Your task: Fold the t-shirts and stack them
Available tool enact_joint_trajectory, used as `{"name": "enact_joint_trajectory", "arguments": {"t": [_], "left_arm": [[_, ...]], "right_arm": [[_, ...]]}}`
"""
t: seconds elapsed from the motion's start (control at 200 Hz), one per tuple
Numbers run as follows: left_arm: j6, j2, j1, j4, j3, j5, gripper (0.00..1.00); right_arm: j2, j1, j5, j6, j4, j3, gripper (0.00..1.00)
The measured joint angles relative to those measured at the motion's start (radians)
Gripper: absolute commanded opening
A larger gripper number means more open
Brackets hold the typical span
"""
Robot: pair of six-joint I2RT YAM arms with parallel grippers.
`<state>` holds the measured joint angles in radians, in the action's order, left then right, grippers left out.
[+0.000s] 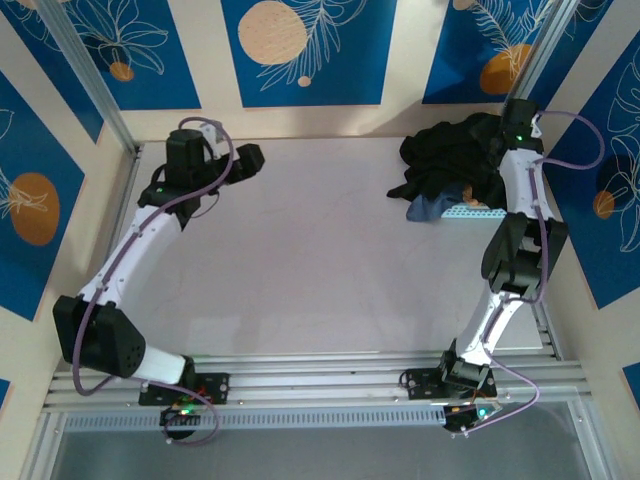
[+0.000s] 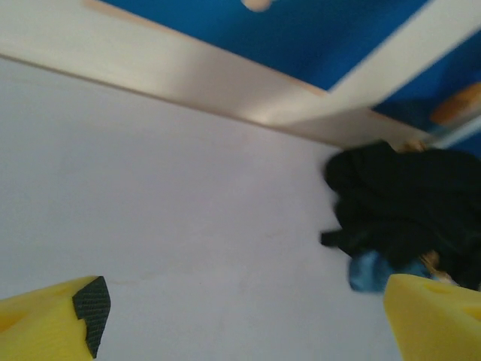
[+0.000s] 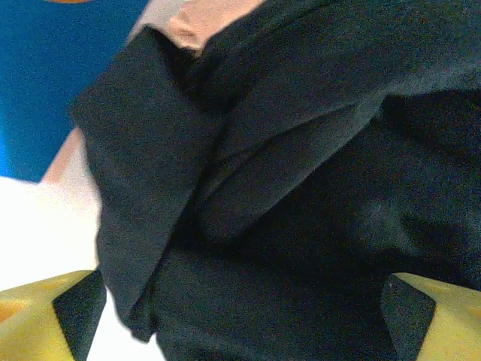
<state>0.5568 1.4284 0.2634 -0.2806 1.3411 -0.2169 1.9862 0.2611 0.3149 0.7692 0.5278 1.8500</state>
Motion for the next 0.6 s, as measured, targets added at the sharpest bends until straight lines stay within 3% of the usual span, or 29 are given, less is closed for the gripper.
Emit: {"name": "enact_joint_trajectory", "arguments": {"t": [0.065,0.165,0.245,0.315,0.38,0.6], "left_arm": [[0.008,0.0,0.025,-0.01,0.0,-0.017,0.88],[0.018,0.0,0.05,-0.028,0.0,-0.031,0.8],[0.014,0.0,0.058,-0.045,0.0,-0.04,0.73],[0.009,0.0,0.059,-0.063,0.0,-0.042,0.68],[0.007,-0.002,0.059,-0.081,0.001,-0.043,0.64],[-0.013,-0.032,0.059,-0.123,0.001,-0.041,0.54]], "right_arm": [[0.054,0.01,0.0,0.013,0.006,0.042,0.9],[0.126,0.013,-0.007,0.033,0.015,0.102,0.69],[0.164,0.013,-0.011,0.056,0.015,0.125,0.46],[0.176,0.011,-0.019,0.07,0.013,0.125,0.2],[0.177,0.008,-0.031,0.074,0.004,0.125,0.03],[0.078,-0.04,-0.006,0.047,-0.061,0.054,0.0]]}}
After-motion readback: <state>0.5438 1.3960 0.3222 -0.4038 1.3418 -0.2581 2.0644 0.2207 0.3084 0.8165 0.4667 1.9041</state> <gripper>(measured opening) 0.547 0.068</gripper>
